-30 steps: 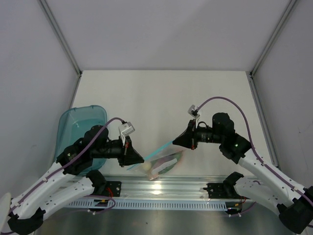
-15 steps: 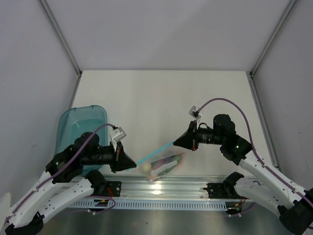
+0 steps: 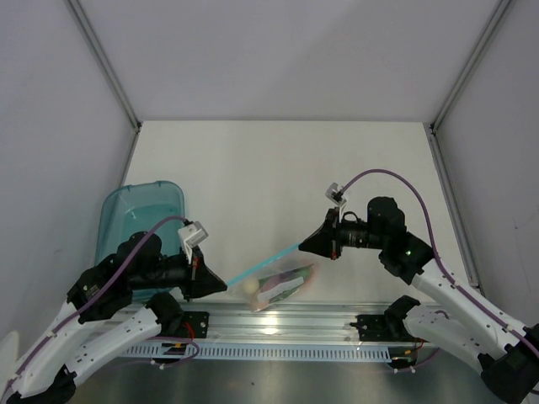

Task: Place the food in the zip-top bag and seal the zipper
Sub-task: Zip the zipper food storage bag at the center of the board, then place the zipper food storage bag at the center of the board.

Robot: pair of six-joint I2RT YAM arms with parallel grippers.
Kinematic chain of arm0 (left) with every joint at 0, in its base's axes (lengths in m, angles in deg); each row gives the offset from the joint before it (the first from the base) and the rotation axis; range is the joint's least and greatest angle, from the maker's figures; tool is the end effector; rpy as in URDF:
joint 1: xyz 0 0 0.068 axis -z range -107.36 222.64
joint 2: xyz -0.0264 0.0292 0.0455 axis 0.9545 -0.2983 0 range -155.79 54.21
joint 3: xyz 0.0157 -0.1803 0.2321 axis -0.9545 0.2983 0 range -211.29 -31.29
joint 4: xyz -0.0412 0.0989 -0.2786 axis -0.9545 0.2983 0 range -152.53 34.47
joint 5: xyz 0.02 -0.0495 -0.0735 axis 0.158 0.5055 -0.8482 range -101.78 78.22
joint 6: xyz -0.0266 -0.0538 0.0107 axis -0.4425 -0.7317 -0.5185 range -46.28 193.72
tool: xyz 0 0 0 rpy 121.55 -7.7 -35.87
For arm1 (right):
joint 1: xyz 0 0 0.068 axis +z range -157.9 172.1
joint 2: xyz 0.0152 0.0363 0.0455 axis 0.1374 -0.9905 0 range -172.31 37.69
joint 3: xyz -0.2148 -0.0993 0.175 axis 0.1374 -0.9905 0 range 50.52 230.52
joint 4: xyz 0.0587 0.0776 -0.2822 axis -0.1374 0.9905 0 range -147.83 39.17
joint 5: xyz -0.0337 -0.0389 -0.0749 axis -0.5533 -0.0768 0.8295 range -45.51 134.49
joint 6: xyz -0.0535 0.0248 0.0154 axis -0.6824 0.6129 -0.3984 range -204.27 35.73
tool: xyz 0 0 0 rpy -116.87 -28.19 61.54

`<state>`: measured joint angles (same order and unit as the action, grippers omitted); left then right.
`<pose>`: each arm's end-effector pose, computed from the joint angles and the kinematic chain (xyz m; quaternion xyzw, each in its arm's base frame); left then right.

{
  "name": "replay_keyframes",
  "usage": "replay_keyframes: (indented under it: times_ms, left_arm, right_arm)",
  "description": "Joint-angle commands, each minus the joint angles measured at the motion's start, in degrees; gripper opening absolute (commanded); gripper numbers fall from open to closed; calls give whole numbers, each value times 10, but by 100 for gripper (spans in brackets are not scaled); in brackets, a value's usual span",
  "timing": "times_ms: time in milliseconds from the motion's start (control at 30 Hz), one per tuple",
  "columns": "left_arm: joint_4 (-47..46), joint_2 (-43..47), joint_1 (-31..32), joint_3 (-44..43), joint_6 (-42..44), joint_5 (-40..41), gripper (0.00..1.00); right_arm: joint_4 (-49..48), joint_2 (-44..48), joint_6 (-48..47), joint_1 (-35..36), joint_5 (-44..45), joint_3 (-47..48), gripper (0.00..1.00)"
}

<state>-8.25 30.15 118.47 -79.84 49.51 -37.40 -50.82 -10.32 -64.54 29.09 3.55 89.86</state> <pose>0.0503 -0.0798 0.3454 0.2674 0.8077 -0.4378 0.2906 0.1602 0.1580 0.3134 -0.3209 0.7065 0.5140 0.3656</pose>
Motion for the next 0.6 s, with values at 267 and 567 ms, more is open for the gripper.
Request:
replay_keyframes:
  times_ms: [267, 567]
  left_arm:
    - [-65, -68, -3, -75, 0, -5, 4]
    - [-138, -284, -6, -181, -1, 42, 20]
  right_arm:
    - [57, -9, 57, 11, 57, 97, 0]
    - [177, -125, 78, -40, 176, 171, 0]
